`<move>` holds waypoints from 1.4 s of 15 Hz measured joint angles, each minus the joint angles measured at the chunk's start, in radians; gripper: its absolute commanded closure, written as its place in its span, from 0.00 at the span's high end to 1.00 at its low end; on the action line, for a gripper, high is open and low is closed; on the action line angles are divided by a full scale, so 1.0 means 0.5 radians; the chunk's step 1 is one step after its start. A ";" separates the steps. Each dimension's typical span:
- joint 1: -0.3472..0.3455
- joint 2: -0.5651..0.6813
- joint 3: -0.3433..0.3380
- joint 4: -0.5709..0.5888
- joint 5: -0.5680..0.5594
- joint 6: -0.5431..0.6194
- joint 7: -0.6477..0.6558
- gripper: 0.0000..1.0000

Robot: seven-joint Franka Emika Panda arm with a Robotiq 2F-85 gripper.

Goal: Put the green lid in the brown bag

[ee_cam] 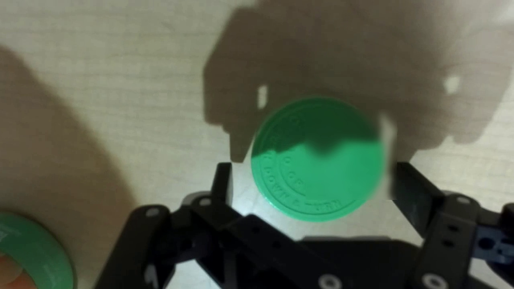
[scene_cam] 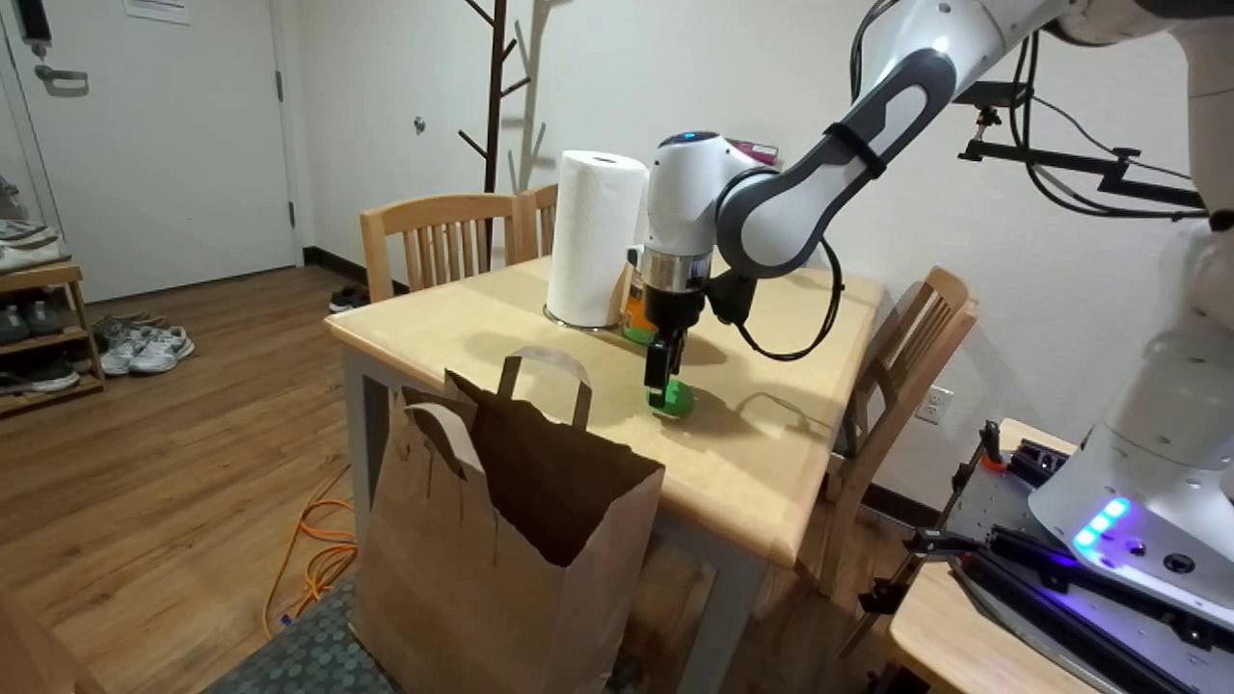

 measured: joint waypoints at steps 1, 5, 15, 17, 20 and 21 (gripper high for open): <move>-0.004 0.009 0.002 -0.002 0.006 0.008 0.000 0.73; -0.012 0.025 0.008 -0.004 0.043 0.020 -0.004 0.52; 0.014 -0.027 -0.010 0.098 -0.052 0.016 -0.004 0.52; 0.070 -0.062 -0.005 0.193 -0.149 0.001 -0.007 0.52; 0.177 -0.109 0.028 0.348 -0.286 -0.043 -0.023 0.52; 0.209 -0.125 0.041 0.387 -0.308 -0.069 -0.026 0.77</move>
